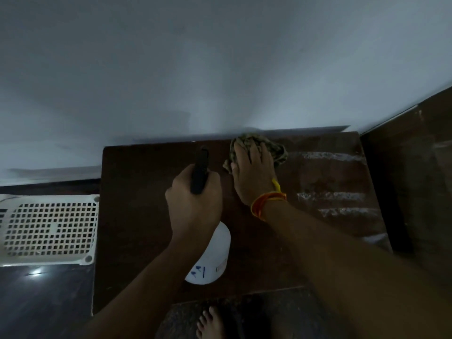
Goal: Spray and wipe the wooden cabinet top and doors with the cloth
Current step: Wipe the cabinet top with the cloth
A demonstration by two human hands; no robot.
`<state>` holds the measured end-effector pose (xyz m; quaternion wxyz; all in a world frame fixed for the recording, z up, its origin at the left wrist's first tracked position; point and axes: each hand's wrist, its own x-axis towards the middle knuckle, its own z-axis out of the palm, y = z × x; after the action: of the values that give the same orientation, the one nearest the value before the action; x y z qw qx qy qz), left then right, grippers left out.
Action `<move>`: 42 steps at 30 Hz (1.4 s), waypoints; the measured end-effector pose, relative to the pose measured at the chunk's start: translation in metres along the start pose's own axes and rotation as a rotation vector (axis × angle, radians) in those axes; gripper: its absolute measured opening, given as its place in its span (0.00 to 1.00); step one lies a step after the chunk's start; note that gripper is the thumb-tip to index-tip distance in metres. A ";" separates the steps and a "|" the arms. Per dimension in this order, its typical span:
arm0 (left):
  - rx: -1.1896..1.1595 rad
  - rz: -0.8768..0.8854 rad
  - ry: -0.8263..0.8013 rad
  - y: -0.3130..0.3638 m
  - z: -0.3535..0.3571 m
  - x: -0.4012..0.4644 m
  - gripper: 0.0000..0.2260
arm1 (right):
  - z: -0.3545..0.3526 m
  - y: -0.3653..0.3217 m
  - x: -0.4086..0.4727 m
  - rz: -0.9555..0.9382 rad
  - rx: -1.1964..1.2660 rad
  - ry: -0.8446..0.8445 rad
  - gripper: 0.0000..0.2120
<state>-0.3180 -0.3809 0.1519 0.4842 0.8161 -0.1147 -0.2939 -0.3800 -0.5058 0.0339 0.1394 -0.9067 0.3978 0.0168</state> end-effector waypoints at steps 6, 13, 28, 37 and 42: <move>0.007 -0.015 -0.014 -0.002 0.000 -0.004 0.06 | -0.004 -0.008 -0.002 -0.004 0.020 -0.020 0.25; 0.018 0.025 -0.020 -0.004 0.002 -0.003 0.06 | -0.004 -0.006 0.011 -0.036 -0.030 -0.001 0.24; -0.018 0.026 0.023 -0.012 0.003 -0.017 0.08 | -0.004 0.027 0.017 0.022 -0.030 0.006 0.25; -0.019 0.013 0.024 -0.005 0.008 -0.030 0.07 | -0.007 0.045 0.003 -0.045 -0.086 -0.045 0.26; -0.013 0.033 0.027 -0.011 0.014 -0.042 0.07 | -0.004 0.046 -0.006 -0.055 -0.104 -0.073 0.27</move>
<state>-0.3608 -0.3659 0.1527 0.4958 0.8149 -0.1196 -0.2754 -0.4181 -0.5319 0.0280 0.1072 -0.9220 0.3660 0.0668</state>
